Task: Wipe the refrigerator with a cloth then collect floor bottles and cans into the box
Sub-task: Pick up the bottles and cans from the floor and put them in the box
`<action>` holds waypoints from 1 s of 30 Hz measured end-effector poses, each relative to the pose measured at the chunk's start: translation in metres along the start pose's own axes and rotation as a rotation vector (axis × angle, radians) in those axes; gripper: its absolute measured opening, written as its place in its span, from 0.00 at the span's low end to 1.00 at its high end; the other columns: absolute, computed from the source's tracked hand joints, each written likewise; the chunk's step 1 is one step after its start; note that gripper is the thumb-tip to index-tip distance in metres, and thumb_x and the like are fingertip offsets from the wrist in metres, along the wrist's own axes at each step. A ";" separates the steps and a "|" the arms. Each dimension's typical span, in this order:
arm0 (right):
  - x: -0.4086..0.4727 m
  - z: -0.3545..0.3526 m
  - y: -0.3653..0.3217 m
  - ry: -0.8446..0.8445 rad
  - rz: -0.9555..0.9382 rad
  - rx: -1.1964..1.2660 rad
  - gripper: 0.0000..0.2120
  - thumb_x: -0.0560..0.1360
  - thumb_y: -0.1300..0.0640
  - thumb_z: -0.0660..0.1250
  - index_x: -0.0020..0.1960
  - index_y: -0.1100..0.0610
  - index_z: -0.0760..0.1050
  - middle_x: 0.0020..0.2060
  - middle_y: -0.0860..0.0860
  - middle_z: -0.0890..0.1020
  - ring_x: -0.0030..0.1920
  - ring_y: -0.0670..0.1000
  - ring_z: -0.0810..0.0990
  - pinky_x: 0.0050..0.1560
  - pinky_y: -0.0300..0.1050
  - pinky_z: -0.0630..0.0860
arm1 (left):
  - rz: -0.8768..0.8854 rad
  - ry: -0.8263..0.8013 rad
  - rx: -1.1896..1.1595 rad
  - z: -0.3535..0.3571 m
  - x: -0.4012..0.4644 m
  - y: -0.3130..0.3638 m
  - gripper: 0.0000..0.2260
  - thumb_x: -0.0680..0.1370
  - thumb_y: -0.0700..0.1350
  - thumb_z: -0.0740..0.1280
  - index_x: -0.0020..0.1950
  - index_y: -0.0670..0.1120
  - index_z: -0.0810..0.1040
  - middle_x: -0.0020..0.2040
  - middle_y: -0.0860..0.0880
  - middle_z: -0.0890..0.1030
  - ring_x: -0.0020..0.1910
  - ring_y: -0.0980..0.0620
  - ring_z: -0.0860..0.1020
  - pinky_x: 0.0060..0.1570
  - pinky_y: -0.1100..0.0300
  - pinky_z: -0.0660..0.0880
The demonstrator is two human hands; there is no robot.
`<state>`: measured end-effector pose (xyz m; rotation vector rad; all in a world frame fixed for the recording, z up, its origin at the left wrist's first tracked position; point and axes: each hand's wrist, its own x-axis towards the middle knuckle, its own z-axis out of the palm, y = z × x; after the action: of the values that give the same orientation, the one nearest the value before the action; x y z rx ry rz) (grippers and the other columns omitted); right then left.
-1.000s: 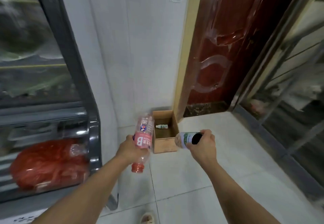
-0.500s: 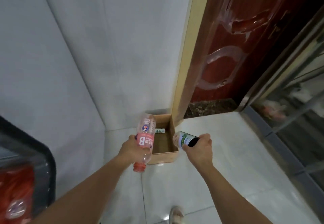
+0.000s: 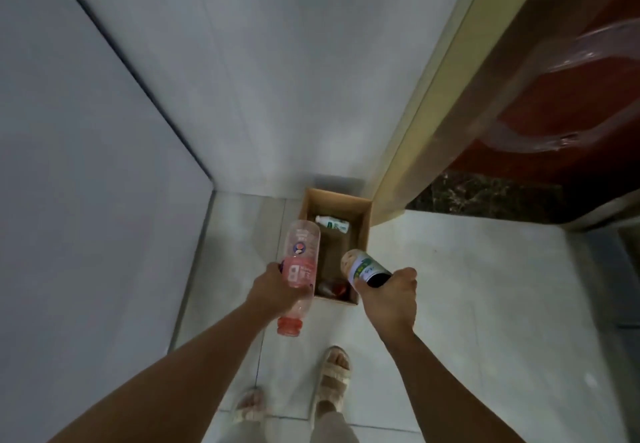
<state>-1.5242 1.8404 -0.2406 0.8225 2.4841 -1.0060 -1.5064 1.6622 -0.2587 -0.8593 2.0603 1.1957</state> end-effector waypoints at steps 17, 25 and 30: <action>0.229 0.257 0.120 -0.121 -0.260 -0.410 0.32 0.70 0.48 0.71 0.65 0.57 0.58 0.62 0.54 0.70 0.62 0.56 0.73 0.55 0.49 0.77 | -0.162 0.022 0.283 0.146 0.313 -0.087 0.32 0.73 0.56 0.68 0.69 0.44 0.58 0.57 0.43 0.76 0.46 0.46 0.77 0.44 0.55 0.76; 0.296 0.333 0.160 -0.157 -0.242 -0.436 0.33 0.70 0.51 0.72 0.65 0.57 0.57 0.66 0.57 0.66 0.64 0.57 0.71 0.55 0.47 0.75 | -0.145 0.045 0.341 0.182 0.383 -0.126 0.28 0.76 0.55 0.63 0.70 0.43 0.58 0.61 0.38 0.74 0.55 0.39 0.77 0.56 0.45 0.75; 0.300 0.344 0.168 -0.296 -0.165 -0.247 0.35 0.69 0.55 0.74 0.66 0.58 0.55 0.66 0.58 0.62 0.65 0.59 0.69 0.61 0.49 0.72 | -0.059 -0.019 0.433 0.187 0.385 -0.126 0.28 0.77 0.52 0.63 0.72 0.44 0.56 0.65 0.41 0.71 0.62 0.42 0.73 0.60 0.46 0.72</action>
<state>-1.6220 1.8083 -0.7157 0.3684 2.3808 -0.7841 -1.6118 1.6916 -0.6917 -0.6888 2.1474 0.6820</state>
